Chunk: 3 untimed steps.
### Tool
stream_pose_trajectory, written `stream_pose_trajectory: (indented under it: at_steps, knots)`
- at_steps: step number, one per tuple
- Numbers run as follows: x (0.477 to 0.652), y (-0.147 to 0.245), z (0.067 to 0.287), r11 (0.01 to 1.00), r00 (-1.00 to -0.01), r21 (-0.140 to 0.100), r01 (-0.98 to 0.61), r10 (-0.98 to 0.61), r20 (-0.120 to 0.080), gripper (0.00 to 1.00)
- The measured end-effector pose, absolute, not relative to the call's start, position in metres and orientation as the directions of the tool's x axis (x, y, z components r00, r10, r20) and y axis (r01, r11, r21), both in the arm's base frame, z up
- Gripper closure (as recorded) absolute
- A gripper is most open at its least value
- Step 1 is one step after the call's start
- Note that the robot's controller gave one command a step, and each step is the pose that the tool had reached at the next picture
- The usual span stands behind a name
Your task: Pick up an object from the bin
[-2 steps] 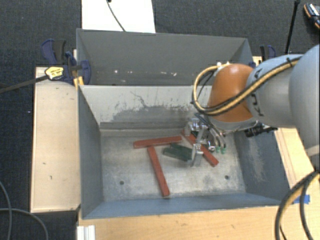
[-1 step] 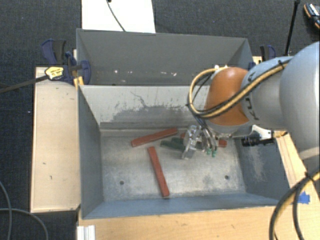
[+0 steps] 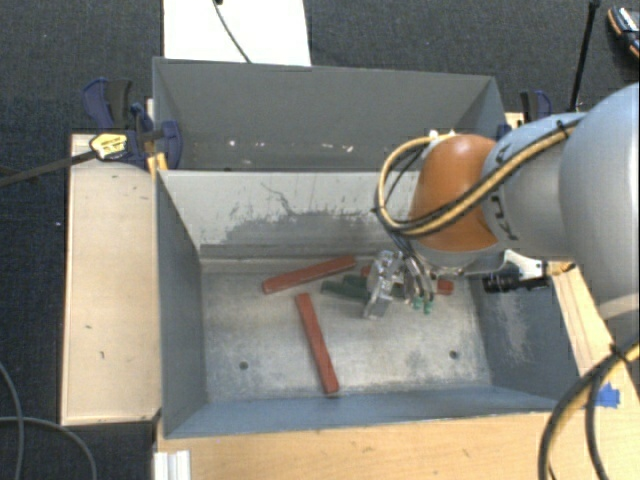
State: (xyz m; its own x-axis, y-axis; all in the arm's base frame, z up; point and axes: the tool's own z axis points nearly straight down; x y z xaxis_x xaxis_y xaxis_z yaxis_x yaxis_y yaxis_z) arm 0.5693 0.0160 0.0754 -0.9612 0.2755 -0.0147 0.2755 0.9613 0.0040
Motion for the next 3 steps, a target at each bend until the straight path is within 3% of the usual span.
stream_pose_trajectory:
  at_steps: [1, 2, 3]
  knots:
    - [0.568, 0.016, 0.079, 0.962, -0.961, 0.003, 0.275, 0.275, -0.011, 1.0]
    - [0.566, 0.016, 0.103, 0.962, -0.962, 0.0, 0.272, 0.272, 0.001, 1.0]
    - [0.568, 0.016, 0.116, 0.962, -0.962, 0.002, 0.272, 0.272, -0.004, 1.0]
